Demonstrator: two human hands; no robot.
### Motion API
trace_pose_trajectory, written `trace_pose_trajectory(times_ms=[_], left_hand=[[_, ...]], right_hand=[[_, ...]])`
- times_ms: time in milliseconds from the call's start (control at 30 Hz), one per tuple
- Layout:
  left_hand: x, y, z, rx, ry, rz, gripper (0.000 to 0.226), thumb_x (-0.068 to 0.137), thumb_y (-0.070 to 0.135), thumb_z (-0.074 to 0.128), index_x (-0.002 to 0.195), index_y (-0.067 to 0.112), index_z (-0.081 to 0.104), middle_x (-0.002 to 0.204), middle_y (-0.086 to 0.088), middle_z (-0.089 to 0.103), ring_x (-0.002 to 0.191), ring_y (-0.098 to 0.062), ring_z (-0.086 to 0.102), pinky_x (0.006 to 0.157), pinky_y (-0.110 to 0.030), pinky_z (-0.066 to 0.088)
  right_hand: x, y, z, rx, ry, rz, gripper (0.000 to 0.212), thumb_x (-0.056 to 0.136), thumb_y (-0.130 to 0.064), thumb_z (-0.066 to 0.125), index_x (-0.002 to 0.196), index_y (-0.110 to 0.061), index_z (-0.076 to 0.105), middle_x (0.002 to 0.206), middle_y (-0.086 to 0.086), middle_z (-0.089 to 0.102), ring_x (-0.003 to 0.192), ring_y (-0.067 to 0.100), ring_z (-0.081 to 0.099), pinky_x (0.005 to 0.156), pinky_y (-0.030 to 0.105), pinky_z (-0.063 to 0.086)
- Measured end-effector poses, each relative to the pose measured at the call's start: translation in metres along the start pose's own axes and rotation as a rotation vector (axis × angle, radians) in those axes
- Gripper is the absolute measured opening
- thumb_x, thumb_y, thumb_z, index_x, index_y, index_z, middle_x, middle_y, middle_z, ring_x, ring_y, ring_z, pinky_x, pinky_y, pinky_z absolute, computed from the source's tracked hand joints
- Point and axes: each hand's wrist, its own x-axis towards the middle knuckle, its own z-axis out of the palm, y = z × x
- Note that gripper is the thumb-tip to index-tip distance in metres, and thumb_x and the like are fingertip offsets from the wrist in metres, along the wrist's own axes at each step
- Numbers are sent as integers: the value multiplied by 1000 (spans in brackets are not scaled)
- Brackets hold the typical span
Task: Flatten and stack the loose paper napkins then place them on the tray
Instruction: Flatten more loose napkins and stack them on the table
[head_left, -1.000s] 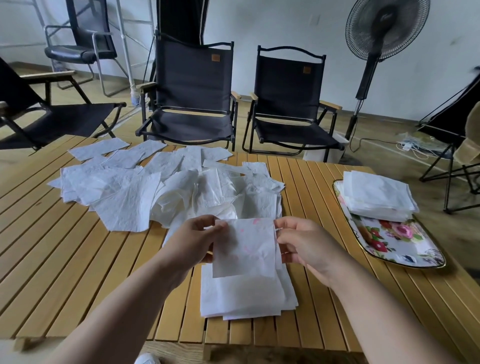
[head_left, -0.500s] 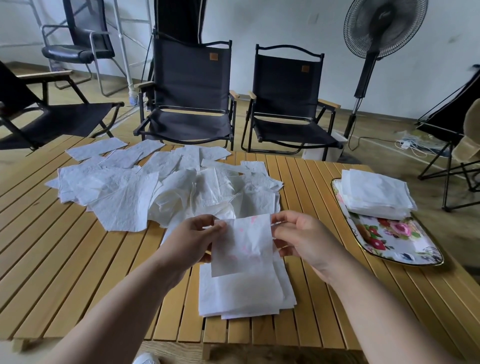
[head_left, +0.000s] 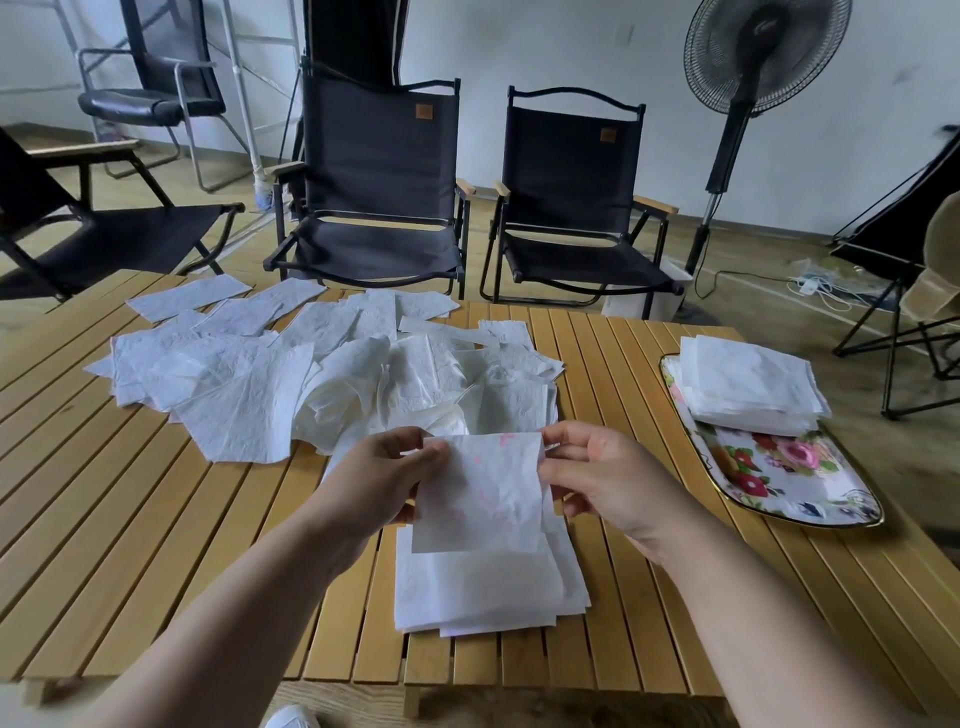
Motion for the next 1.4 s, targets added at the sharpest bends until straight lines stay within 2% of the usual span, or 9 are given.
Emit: trace_pose_trajectory(times_ms=[233, 333, 400, 533, 833, 967, 1133, 1267, 1400], left_hand=[[0, 1, 0, 39, -24, 5, 27, 99, 29, 59, 101, 5, 70, 100, -20, 73, 88, -33, 71, 88, -52, 56], [0, 1, -1, 70, -36, 8, 29, 98, 32, 60, 101, 5, 70, 101, -22, 72, 91, -36, 70, 89, -55, 55], [-1, 0, -2, 91, -37, 18, 29, 98, 34, 60, 100, 7, 70, 102, -23, 71, 84, -30, 65, 82, -51, 54], [-2, 2, -2, 80, -59, 48, 22, 96, 30, 63, 101, 9, 70, 90, -9, 74, 81, -19, 62, 76, -34, 45], [-3, 6, 2, 36, -46, 147, 25, 90, 26, 68, 87, 1, 71, 72, -1, 60, 61, -4, 51, 60, -18, 39], [-4, 6, 1, 28, -35, 157, 31, 90, 29, 68, 95, -1, 72, 80, -6, 64, 67, -7, 54, 64, -22, 41], [-5, 6, 0, -3, -36, 132, 35, 85, 35, 70, 96, 2, 73, 88, -9, 69, 81, -20, 58, 79, -39, 44], [-5, 7, 1, 8, -54, 90, 28, 91, 29, 66, 99, 2, 73, 92, -14, 72, 84, -20, 65, 86, -44, 54], [-6, 8, 2, 70, -91, 55, 23, 95, 27, 64, 95, 6, 73, 75, -7, 67, 65, -12, 58, 62, -26, 46]], right_hand=[[-2, 0, 6, -175, 149, -187, 33, 92, -10, 69, 112, -36, 70, 97, -18, 72, 71, 0, 65, 64, 12, 47], [-5, 1, 7, -263, 180, -259, 27, 95, -8, 64, 104, -29, 78, 76, -27, 65, 56, -4, 54, 51, 8, 40], [-4, 1, 8, -247, 204, -263, 27, 96, -10, 63, 100, -31, 79, 79, -21, 68, 56, -1, 55, 50, 11, 42], [-2, -1, 9, -151, 197, -282, 26, 98, -12, 62, 98, -32, 78, 95, -20, 75, 92, 0, 68, 74, 20, 58], [3, -3, 10, 49, 189, -258, 26, 100, -10, 59, 93, -30, 75, 92, -10, 77, 87, 11, 72, 69, 25, 57], [4, -1, 10, 195, 163, -149, 22, 102, -19, 58, 95, -23, 78, 95, 1, 78, 89, 22, 72, 78, 38, 58], [1, -5, 11, 344, 32, -9, 38, 92, -49, 60, 93, -16, 80, 96, 11, 77, 84, 24, 72, 76, 38, 55], [0, -2, 12, 182, 56, -73, 11, 91, -22, 72, 97, -15, 78, 94, 8, 78, 87, 22, 73, 75, 33, 58], [1, -1, 12, 168, 60, -89, 8, 90, -17, 73, 95, -16, 79, 97, 13, 76, 89, 24, 71, 81, 41, 53]])
